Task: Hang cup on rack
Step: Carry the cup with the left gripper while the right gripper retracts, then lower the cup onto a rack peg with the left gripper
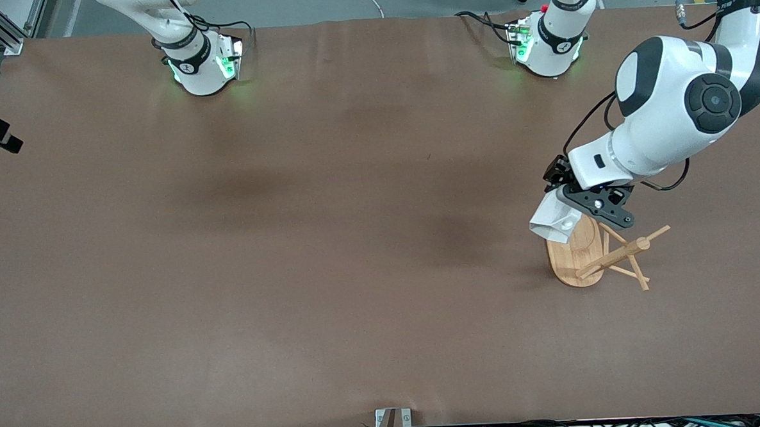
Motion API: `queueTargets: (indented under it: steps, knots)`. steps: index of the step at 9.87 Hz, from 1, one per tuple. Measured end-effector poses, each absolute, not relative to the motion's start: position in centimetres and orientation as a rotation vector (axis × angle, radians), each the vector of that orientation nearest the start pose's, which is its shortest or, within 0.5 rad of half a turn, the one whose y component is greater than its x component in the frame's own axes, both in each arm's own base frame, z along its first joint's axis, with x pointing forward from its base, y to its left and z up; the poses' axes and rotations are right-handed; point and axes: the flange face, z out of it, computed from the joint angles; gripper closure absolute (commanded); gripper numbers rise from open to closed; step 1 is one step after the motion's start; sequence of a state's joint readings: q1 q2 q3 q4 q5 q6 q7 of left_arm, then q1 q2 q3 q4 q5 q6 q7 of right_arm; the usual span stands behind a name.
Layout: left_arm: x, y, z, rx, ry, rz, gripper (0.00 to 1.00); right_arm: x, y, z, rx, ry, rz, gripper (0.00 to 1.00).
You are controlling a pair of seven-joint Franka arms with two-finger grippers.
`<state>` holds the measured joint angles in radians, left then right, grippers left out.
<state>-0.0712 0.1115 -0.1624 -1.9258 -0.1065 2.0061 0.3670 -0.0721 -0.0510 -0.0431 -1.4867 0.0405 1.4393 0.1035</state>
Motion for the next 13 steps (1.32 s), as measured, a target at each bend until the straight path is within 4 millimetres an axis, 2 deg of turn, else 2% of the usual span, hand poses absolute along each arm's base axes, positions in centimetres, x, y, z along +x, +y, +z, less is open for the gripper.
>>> queueTargets:
  steps: [2,6,8,13]
  knots:
    - [55.6,-13.3,41.7,-3.117,0.931,0.039,0.99,51.9,-5.7,68.0,-3.098,0.276,0.015,0.00]
    - [56.2,-9.0,41.0,-3.099,0.973,0.030,0.99,51.8,-5.9,68.2,-3.108,0.258,0.018,0.00]
    - [56.5,-8.7,41.1,-3.096,0.967,-0.005,0.99,51.8,-5.9,68.2,-3.109,0.261,0.020,0.00]
    - [57.8,-6.0,39.7,-3.083,0.981,-0.035,0.96,51.9,-6.0,68.0,-3.109,0.260,0.030,0.00]
